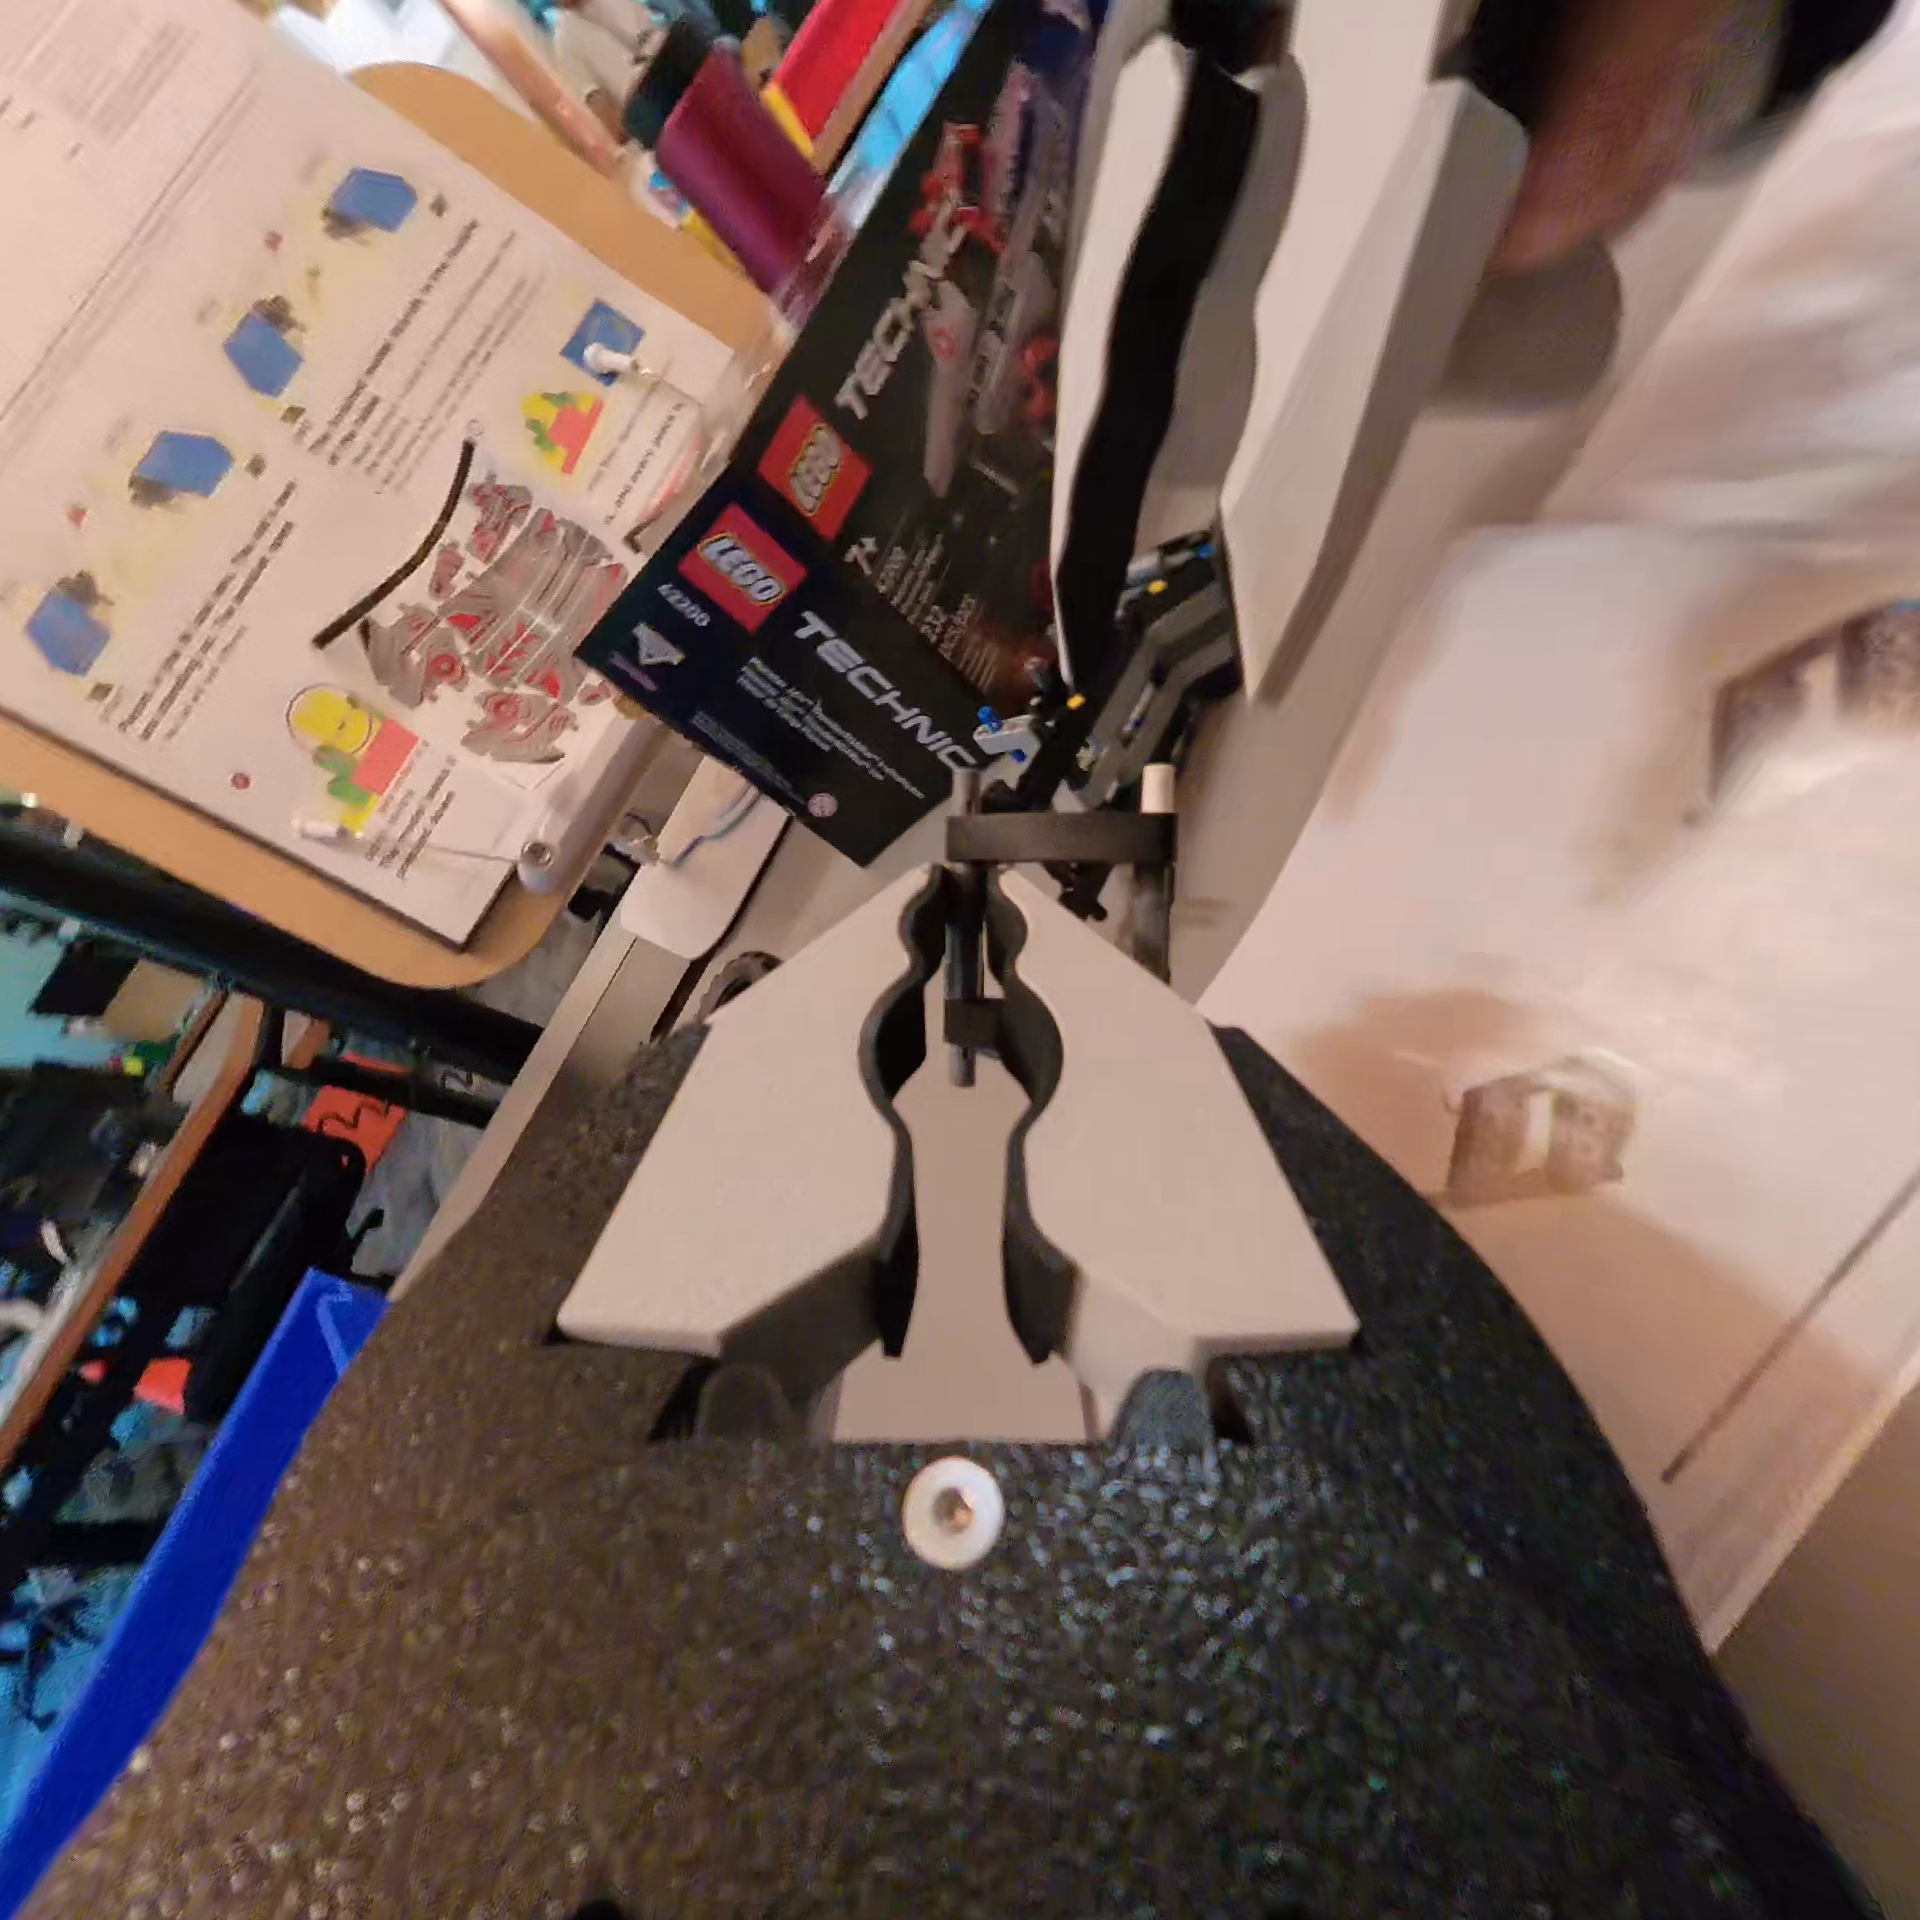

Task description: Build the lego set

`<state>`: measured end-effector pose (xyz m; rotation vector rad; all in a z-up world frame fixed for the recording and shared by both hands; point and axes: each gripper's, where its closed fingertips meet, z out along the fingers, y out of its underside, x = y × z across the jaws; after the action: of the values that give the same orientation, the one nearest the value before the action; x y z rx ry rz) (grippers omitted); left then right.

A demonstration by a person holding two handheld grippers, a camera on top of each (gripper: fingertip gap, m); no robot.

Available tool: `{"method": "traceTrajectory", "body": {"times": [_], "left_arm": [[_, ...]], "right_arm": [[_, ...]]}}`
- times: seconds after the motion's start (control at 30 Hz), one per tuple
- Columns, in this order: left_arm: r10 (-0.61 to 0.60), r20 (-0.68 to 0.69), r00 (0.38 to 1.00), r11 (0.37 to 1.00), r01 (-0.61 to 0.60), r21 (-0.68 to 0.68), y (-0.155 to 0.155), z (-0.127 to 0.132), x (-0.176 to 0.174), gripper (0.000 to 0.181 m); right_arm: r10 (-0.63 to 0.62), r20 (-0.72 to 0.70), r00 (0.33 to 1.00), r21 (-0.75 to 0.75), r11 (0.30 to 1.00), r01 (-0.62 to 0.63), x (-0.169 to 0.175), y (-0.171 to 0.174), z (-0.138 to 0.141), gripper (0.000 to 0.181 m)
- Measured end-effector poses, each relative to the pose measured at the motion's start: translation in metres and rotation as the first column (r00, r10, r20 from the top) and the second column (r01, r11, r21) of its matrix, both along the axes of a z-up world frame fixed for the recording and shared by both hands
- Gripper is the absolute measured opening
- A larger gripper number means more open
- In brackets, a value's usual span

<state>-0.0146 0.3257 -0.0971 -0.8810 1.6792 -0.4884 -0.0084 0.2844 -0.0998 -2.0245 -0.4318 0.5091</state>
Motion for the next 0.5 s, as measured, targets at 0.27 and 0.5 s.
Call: {"method": "traceTrajectory", "body": {"times": [0.27,0.5], "left_arm": [[0.027,0.074,0.997,0.996,-0.033,0.082,-0.004,0.002,0.008,0.004],[-0.129,-0.023,0.991,0.99,0.127,-0.059,-0.015,-0.016,0.001,0.007]], "right_arm": [[0.005,-0.135,0.991,-0.019,1.0,-0.007,-0.019,0.025,-0.005,0.02],[0.123,0.219,0.968,-0.001,0.992,-0.126,-0.009,0.018,-0.02,0.014]]}}
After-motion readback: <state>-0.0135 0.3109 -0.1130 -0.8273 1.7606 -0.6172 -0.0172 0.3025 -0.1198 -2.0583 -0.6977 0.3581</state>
